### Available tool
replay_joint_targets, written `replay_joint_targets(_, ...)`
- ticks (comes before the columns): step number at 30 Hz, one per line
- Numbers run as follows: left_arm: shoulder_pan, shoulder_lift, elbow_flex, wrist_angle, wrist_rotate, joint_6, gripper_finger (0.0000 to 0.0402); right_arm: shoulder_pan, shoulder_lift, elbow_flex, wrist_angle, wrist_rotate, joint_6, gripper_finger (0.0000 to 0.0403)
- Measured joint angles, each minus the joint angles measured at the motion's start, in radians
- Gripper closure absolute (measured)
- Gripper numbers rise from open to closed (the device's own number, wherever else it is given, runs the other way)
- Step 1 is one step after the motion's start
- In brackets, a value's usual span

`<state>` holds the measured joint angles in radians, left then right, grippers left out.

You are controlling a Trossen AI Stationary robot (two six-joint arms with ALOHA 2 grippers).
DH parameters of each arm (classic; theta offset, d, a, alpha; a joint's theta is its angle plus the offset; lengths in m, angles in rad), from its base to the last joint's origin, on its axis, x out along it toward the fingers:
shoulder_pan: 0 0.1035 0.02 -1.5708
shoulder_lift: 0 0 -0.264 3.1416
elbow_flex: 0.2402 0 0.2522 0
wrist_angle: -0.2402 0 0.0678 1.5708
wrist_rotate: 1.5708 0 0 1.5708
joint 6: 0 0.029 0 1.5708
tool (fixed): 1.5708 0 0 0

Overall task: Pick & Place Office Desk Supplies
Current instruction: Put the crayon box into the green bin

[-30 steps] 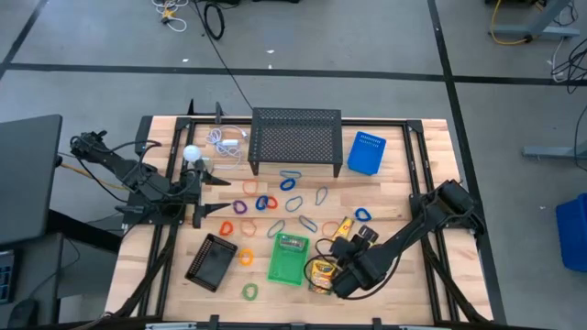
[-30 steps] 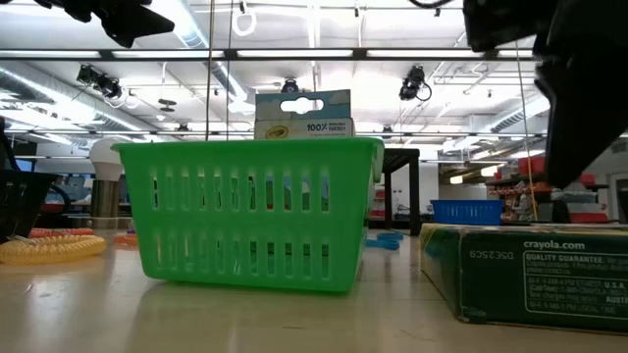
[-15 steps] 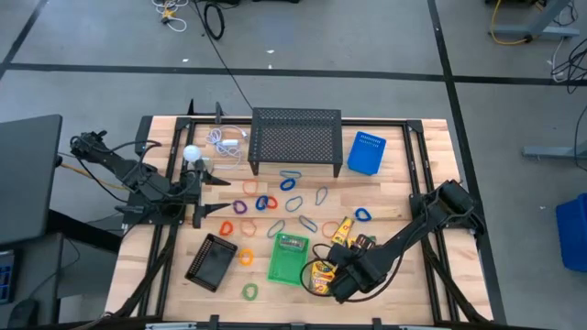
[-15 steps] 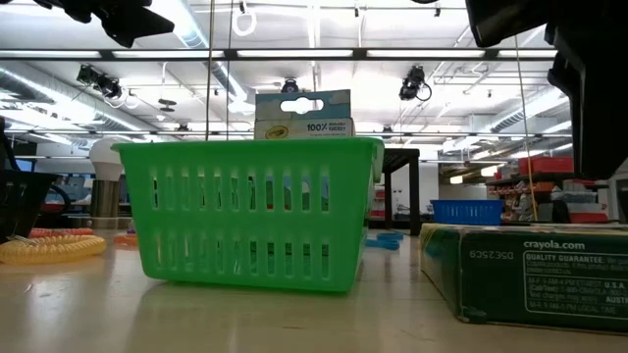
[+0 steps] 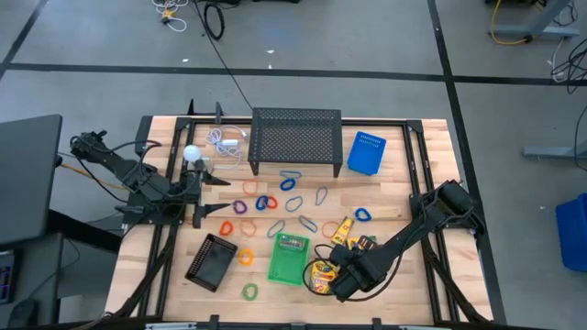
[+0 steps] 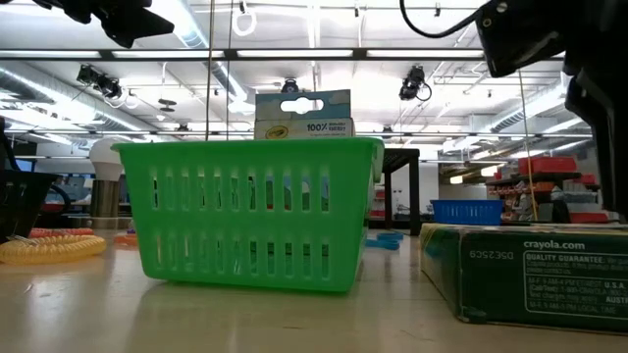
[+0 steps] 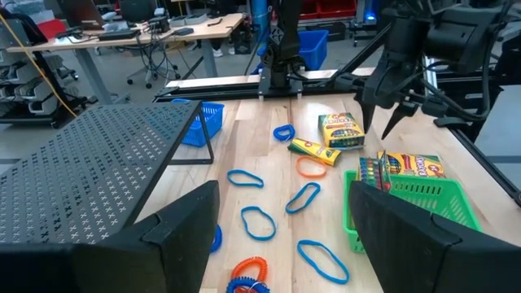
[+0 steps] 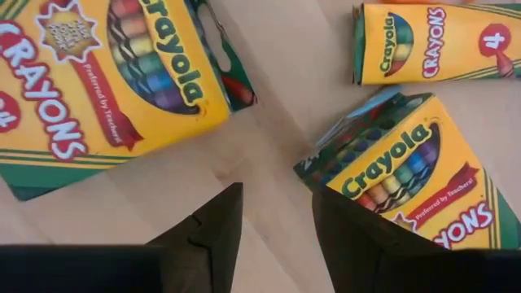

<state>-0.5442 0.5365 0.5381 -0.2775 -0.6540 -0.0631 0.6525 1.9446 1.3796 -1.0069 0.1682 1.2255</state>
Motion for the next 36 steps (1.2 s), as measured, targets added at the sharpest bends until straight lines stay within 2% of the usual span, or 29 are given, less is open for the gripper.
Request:
replay_joint_targets(6, 0.000, 0.000, 0.000, -0.002, 0.000, -0.012, 0.0118, 0.000, 0.011, 0.002, 0.132, 0.003, -0.004, 0.0245)
replay_joint_targets(15, 0.000, 0.000, 0.000, -0.008, 0.000, -0.016, 0.0118, 0.000, 0.095, 0.001, 0.071, -0.083, -0.019, 0.0276)
replay_joint_targets(22, 0.000, 0.000, 0.000, -0.007, 0.000, -0.016, 0.0118, -0.002, 0.073, 0.002, 0.040, -0.090, -0.019, 0.0288)
replay_joint_targets(26, 0.000, 0.000, 0.000, -0.007, 0.000, -0.016, 0.0118, -0.006, 0.071, 0.010, 0.042, -0.090, -0.055, 0.0270)
replay_joint_targets(36, 0.000, 0.000, 0.000, -0.007, 0.004, -0.026, 0.0118, -0.076, 0.071, 0.011, 0.069, -0.144, -0.134, 0.0188)
